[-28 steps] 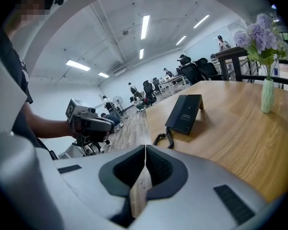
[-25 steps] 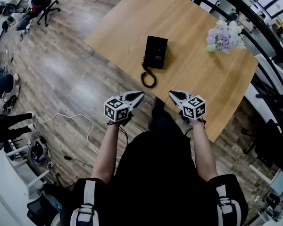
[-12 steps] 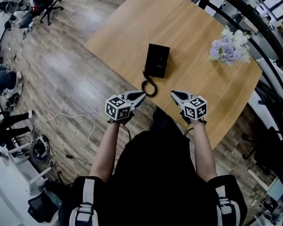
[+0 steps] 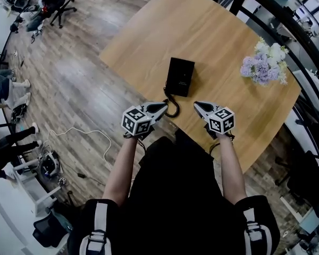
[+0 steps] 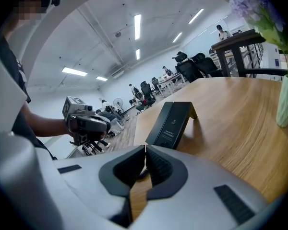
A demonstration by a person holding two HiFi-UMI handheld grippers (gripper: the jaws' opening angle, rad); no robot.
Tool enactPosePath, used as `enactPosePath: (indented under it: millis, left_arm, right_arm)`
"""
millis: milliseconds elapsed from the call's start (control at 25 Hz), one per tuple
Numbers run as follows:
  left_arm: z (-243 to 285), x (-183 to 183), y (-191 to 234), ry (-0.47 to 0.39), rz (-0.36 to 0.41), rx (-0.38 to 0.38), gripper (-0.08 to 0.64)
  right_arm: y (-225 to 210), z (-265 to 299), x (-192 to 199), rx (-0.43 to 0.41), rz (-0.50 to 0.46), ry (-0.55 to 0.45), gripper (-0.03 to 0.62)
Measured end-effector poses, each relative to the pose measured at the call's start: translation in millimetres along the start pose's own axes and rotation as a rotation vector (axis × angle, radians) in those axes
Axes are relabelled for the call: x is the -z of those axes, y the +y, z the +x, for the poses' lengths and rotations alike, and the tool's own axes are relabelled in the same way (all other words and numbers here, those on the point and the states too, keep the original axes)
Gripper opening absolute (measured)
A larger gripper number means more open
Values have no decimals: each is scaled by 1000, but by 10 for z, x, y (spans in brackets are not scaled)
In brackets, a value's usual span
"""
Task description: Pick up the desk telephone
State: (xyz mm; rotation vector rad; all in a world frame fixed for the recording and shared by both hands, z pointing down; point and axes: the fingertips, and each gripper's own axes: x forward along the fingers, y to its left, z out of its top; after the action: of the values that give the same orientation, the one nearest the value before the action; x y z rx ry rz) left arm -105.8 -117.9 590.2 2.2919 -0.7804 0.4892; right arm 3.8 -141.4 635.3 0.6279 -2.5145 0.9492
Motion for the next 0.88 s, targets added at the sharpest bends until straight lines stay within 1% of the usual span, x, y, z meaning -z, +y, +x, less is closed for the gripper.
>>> enactPosePath:
  millis: [160, 280, 480, 680, 880]
  left_arm:
    - [13, 34, 40, 3, -17, 3, 21]
    - [31, 77, 41, 8, -28, 4, 21]
    - [74, 26, 31, 7, -18, 13, 21]
    - [86, 22, 87, 15, -19, 28, 21]
    - [149, -18, 244, 29, -24, 38, 21]
  right_arm:
    - [-36, 59, -80, -2, -17, 5, 25]
    - [-39, 50, -82, -3, -9, -1, 25]
    - [-85, 19, -25, 6, 1, 12, 25]
    - [-149, 23, -36, 27, 18, 6, 25]
    - [-222, 53, -68, 56, 38, 2, 25]
